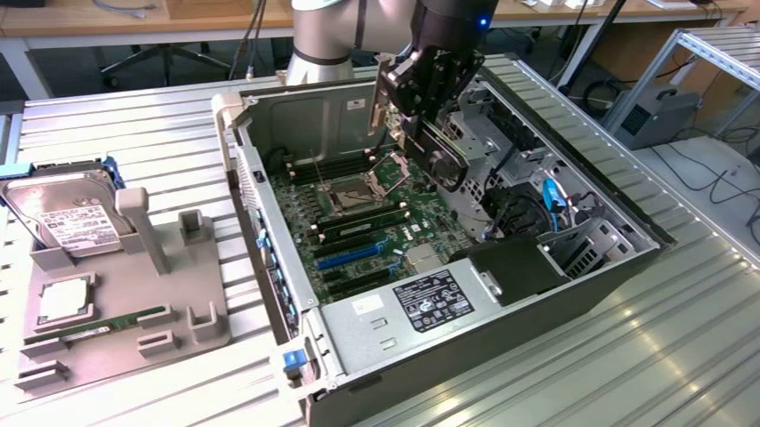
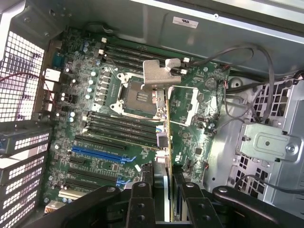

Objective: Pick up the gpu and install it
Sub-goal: 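Insert the gpu into the slot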

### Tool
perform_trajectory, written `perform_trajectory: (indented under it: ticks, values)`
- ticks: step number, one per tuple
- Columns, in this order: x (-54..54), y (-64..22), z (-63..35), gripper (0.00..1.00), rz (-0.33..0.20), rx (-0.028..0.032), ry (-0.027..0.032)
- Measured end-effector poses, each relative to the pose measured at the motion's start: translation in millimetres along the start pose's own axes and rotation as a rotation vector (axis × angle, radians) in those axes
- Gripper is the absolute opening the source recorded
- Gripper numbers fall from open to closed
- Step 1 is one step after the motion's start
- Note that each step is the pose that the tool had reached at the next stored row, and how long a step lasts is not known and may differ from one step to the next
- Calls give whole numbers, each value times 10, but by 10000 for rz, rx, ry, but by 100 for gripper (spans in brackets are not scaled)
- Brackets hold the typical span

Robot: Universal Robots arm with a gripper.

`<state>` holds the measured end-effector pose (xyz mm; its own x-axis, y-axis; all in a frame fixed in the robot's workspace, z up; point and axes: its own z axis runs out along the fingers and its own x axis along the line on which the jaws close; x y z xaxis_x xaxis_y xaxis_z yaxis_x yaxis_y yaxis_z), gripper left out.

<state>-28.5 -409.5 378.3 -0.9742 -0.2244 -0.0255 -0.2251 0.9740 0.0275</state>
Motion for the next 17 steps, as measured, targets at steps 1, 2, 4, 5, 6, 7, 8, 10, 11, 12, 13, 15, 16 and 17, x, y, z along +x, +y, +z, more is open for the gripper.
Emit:
perform_trajectory:
  ticks: [1,2,4,5,6,7,8,10,11,12,13,15,16,17]
  values:
    - [0,0,0,27,-14,0,1]
    - [0,0,0,27,-28,0,1]
    - [0,0,0,27,-56,-2,2]
    - [0,0,0,27,-70,-2,2]
    - [0,0,0,27,-91,-2,3]
    - [0,0,0,27,-105,-2,3]
    - [0,0,0,27,-126,-3,4]
    - [0,0,0,27,-160,-4,5]
    - [-1,0,0,27,-180,-4,5]
    - [-1,0,0,27,-194,-5,6]
    - [-1,0,0,27,-212,-6,6]
    - [-1,0,0,27,-241,-6,7]
    - [-1,0,0,27,-253,-7,7]
    - [-1,0,0,27,-264,-6,7]
